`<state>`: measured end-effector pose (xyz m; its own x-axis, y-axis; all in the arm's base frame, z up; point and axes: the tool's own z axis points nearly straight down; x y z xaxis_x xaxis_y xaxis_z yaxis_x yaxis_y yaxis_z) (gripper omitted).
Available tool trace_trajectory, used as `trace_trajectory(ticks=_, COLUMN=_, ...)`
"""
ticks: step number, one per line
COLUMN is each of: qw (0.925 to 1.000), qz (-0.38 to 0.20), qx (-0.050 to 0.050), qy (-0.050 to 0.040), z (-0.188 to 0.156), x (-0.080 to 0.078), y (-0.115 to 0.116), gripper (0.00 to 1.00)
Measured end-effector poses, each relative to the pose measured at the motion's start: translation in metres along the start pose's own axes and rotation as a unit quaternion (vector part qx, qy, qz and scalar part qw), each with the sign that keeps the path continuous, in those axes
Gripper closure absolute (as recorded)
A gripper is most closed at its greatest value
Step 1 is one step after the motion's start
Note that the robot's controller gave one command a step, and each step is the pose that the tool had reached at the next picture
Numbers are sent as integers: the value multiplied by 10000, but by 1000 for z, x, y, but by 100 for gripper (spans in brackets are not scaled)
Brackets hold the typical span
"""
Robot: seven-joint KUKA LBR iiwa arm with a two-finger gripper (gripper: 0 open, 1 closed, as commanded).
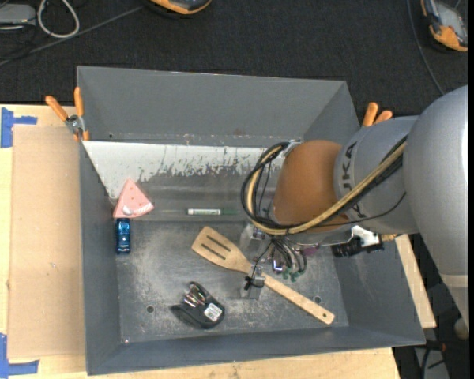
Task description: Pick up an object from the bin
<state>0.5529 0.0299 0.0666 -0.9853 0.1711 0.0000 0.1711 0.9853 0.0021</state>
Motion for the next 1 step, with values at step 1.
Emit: trace_trajectory(ticks=1, qw=9959, qz=900, qx=-12, qy=-19, z=-3, x=8, y=18, gripper=100)
